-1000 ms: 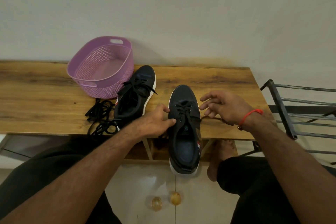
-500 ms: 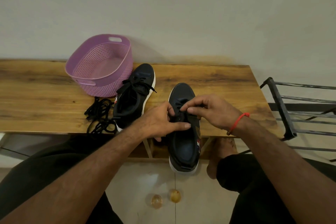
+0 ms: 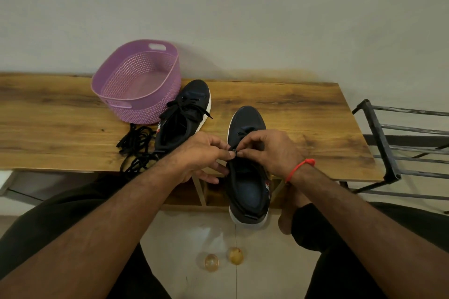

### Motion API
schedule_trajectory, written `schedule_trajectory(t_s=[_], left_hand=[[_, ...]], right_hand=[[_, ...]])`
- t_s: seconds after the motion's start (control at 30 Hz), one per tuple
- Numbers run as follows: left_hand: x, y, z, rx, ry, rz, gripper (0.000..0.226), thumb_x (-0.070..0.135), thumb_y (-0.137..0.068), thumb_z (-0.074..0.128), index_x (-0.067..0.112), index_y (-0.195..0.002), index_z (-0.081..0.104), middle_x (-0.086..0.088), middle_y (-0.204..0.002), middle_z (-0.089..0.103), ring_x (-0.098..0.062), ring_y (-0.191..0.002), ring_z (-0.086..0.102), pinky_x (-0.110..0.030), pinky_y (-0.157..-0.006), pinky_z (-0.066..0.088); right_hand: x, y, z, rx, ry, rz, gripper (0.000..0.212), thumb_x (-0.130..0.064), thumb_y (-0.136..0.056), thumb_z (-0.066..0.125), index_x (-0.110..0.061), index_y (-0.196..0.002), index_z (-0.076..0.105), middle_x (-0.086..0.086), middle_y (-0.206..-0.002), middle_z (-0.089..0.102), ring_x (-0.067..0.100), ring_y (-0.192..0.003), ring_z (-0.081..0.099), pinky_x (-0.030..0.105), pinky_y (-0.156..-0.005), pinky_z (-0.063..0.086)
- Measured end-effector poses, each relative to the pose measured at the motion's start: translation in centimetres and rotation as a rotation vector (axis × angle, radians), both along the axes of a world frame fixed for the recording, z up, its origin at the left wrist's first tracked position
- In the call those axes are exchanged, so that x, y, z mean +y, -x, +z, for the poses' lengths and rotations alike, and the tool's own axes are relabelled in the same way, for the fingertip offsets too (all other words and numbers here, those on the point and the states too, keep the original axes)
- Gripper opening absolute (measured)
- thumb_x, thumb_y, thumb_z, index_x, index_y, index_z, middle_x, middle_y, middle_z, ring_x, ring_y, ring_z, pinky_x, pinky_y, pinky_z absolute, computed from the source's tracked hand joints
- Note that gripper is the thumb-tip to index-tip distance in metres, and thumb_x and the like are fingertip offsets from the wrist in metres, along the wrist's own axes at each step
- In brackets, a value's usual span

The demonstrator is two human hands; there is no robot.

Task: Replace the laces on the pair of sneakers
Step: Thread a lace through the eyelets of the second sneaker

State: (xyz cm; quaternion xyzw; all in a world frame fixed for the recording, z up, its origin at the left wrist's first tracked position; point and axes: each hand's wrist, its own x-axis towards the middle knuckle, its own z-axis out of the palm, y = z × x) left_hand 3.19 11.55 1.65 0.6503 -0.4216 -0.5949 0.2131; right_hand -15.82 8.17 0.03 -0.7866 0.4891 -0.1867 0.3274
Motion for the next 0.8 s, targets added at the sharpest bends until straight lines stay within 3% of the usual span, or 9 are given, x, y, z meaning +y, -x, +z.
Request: schedule_trajectory(t_s=[0.3, 0.43, 0.6, 0.8], left_hand=[[-0.2, -0.4, 0.0, -0.020, 0.034, -0.070, 0.017, 0.023, -0.090, 0.076, 0.020, -0.107, 0.071, 0.000, -0.100, 0.077, -0.016, -0.083, 0.077, -0.032, -0.062, 0.062], [-0.2, -0.8, 0.2, 0.020, 0.008, -0.070, 0.019, 0.035, -0.098, 0.064, 0.021, -0.107, 0.074, 0.002, -0.105, 0.077, -0.017, -0.087, 0.077, -0.036, -0.065, 0.063], [-0.1, 0.0, -0.6, -0.022, 0.043, -0.024, 0.007, 0.028, -0.097, 0.068, 0.024, -0.100, 0.073, 0.003, -0.106, 0.074, -0.011, -0.076, 0.074, -0.028, -0.057, 0.058], [-0.5, 0.2, -0.5, -0.059, 0.042, -0.046, 0.008, 0.031, -0.098, 0.067, 0.028, -0.099, 0.073, 0.009, -0.101, 0.074, -0.008, -0.073, 0.072, -0.031, -0.061, 0.057]], right_hand=[[0.0, -0.2, -0.3, -0.033, -0.007, -0.043, 0.012, -0.027, -0.085, 0.077, -0.031, -0.084, 0.066, -0.014, -0.077, 0.066, -0.008, -0.078, 0.060, 0.004, -0.065, 0.044], [0.0, 0.0, -0.2, -0.071, -0.010, -0.040, 0.017, -0.025, -0.082, 0.080, -0.031, -0.081, 0.064, -0.015, -0.078, 0.065, -0.011, -0.080, 0.058, 0.003, -0.064, 0.043], [-0.2, 0.3, 0.0, -0.103, -0.008, -0.019, 0.027, -0.021, -0.077, 0.084, -0.031, -0.084, 0.059, -0.011, -0.080, 0.064, -0.006, -0.079, 0.059, 0.006, -0.066, 0.044], [-0.2, 0.4, 0.2, -0.109, -0.029, 0.008, 0.026, -0.018, -0.079, 0.082, -0.031, -0.085, 0.060, -0.011, -0.081, 0.064, -0.008, -0.080, 0.059, 0.005, -0.067, 0.044]])
